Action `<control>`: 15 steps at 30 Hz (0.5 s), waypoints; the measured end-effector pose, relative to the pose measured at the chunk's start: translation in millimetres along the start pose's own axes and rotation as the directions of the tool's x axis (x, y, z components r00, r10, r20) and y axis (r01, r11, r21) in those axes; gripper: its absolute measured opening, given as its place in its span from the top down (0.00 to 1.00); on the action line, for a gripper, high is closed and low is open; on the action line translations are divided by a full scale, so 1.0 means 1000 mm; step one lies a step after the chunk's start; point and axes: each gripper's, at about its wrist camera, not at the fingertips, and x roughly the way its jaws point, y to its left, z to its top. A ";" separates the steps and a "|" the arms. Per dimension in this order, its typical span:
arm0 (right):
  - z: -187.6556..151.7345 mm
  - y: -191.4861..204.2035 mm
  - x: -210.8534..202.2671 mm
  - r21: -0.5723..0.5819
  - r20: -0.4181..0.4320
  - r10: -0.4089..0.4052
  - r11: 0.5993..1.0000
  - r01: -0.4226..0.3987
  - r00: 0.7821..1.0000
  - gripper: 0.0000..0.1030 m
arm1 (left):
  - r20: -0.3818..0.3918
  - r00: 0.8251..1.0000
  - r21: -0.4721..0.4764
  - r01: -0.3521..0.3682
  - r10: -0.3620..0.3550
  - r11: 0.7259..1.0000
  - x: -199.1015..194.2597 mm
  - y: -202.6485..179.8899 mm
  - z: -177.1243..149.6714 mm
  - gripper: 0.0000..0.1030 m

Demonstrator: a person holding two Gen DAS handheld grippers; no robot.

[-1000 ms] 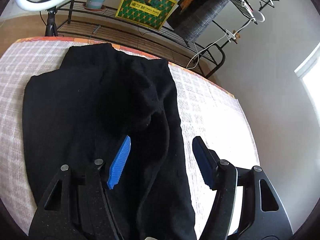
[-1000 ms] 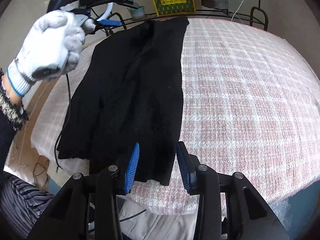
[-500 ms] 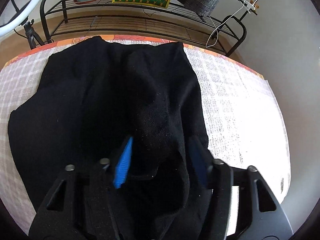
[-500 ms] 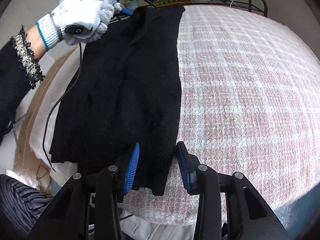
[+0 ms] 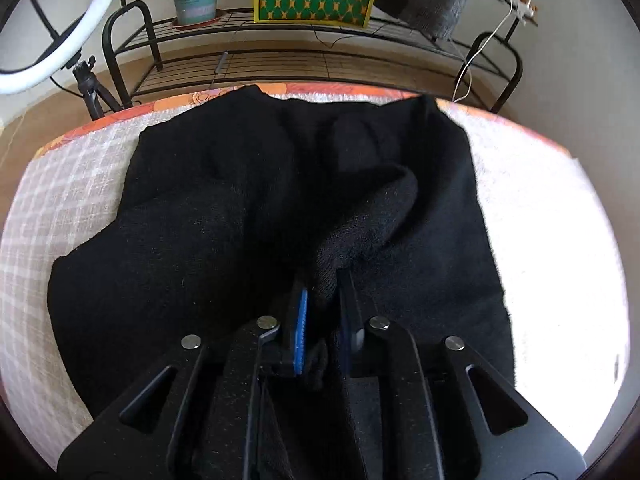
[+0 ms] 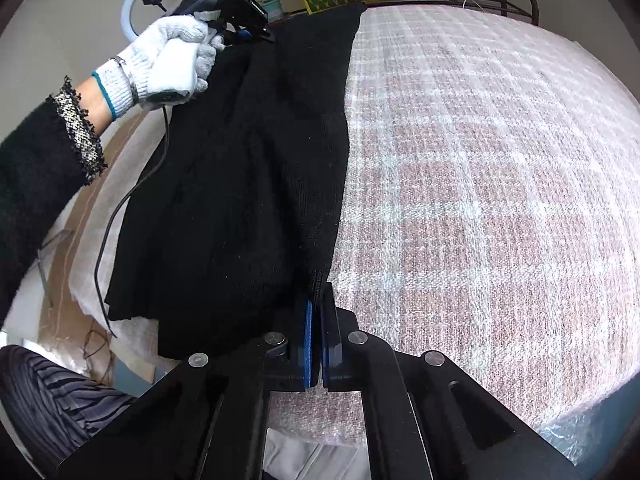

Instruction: Fold large clothes

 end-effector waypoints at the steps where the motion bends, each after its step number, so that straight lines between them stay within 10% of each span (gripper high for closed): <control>1: 0.000 0.000 -0.001 0.004 -0.002 0.006 1.000 -0.006 1.000 0.98 | 0.008 1.000 0.001 -0.004 0.004 1.000 -0.001 0.000 0.001 0.80; 12: 0.002 0.000 -0.023 -0.025 0.026 0.017 1.000 -0.016 1.000 0.97 | 0.179 0.983 -0.049 0.049 -0.040 0.998 -0.128 0.036 -0.024 0.79; 15: 0.003 0.003 -0.039 -0.041 0.084 0.021 0.999 -0.018 0.996 0.96 | 0.210 0.977 -0.066 0.064 -0.049 0.996 -0.168 0.057 -0.052 0.65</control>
